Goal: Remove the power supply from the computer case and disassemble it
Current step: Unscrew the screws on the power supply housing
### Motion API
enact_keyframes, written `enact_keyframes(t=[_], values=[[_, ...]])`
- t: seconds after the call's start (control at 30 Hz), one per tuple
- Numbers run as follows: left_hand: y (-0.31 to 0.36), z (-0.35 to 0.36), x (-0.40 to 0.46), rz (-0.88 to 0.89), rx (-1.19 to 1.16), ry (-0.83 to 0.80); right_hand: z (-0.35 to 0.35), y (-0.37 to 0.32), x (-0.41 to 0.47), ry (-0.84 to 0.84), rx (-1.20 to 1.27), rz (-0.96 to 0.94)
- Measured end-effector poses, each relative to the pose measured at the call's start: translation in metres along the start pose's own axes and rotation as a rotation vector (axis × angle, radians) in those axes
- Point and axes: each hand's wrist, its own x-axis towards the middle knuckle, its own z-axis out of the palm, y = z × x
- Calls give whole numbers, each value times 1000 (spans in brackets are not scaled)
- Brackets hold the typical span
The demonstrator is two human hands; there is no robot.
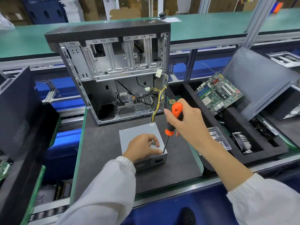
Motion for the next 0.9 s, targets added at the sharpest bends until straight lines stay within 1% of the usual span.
enact_keyframes(t=[0.23,0.37,0.43,0.53,0.63,0.73,0.9], values=[[-1,1,0,1,-2,-1,2,-1,2,-8,-5,5],[2,-2,-2,14,-15,-13,2,-4,3,-85,-32,-53],[2,-6,-3,49,-93,-55,-1,-8,8,-181,-109,-100],[2,-14,-7,176,-338,-126,-12,-16,25,-346,-252,-94],[11,-19,-10,256,-443,-99,-20,-26,38,-518,-380,-129],[19,-21,-8,294,-506,-100,-23,-32,44,-688,-388,-174],[24,-21,-10,307,-594,-124,-40,-40,59,-890,-362,-89]])
